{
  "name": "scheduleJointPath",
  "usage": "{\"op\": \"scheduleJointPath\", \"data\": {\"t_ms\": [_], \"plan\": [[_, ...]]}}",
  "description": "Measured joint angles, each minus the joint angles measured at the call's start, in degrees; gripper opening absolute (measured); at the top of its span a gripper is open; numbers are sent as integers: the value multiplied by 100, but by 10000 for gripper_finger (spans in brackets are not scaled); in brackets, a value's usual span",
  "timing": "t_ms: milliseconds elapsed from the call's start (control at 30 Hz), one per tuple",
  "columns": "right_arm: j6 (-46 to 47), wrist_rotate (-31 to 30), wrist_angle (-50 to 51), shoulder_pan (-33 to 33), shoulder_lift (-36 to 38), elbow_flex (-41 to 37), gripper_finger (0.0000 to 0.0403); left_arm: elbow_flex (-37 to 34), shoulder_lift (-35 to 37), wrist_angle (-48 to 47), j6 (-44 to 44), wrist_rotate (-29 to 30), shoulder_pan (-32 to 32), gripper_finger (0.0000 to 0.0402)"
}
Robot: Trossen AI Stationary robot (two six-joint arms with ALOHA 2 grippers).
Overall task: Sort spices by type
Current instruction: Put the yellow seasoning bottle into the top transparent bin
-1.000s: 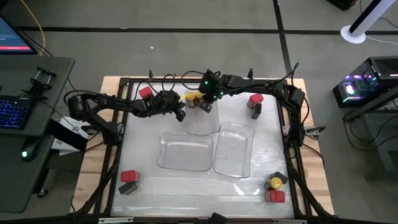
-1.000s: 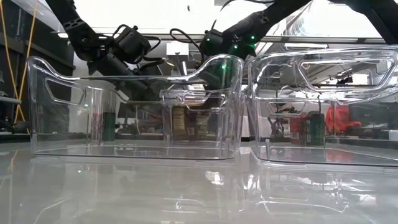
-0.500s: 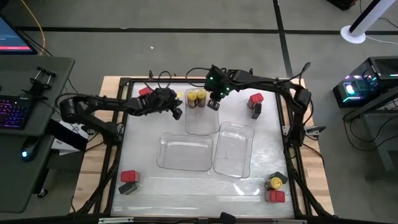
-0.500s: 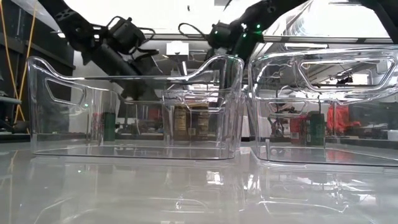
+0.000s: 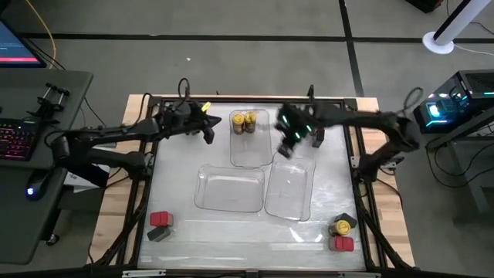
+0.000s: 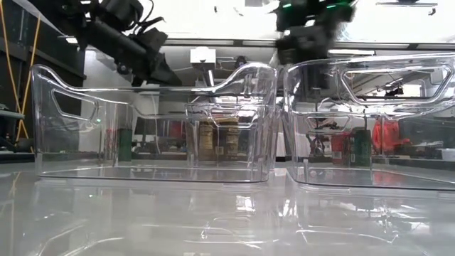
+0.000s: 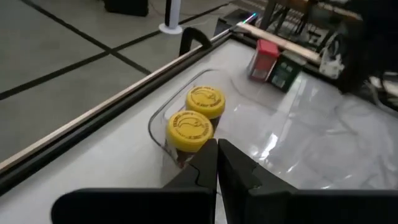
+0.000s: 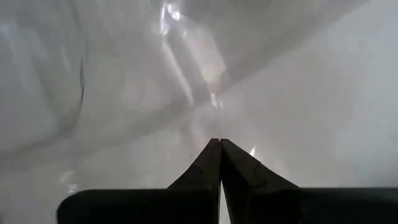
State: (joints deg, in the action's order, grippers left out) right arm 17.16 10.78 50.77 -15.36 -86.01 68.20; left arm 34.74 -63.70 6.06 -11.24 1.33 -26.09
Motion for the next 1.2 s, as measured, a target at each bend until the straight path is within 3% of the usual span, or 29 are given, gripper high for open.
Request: {"op": "scheduleJointPath", "data": {"t_ms": [167, 267, 367, 500, 633, 733, 900, 1033, 1200], "plan": [[2735, 254, -223, 1213, 1406, -1358, 0, 0, 82, 24, -58, -7, -2, 0], [4166, 190, -472, 1947, 2065, -1616, 1, 0, 57, 23, -58, -9, -2, 0], [4861, -118, -434, 2523, 2450, -1552, 14, 0, 37, 23, -60, -14, -7, 0], [5002, -132, -224, 3042, 2534, -1311, 64, 0, 37, 88, -433, -59, -5, 4], [4734, 34, -213, 3396, 2480, -1221, 146, 0, 37, 163, -1107, -389, 10, 19], [4703, 87, -191, 3581, 2453, -1212, 216, -2, 37, 277, -1948, -475, 94, 34], [4375, 380, 221, 3769, 2452, -1210, 315, -2, 42, 1477, -3744, -677, 318, 54], [4520, 471, 1095, 4028, 2452, -1210, 342, -2, 44, 2170, -4090, -584, 609, 63], [4592, -90, 1244, 4969, 2451, -1210, 343, -2, 42, 2353, -4740, -392, 1136, 65]]}}
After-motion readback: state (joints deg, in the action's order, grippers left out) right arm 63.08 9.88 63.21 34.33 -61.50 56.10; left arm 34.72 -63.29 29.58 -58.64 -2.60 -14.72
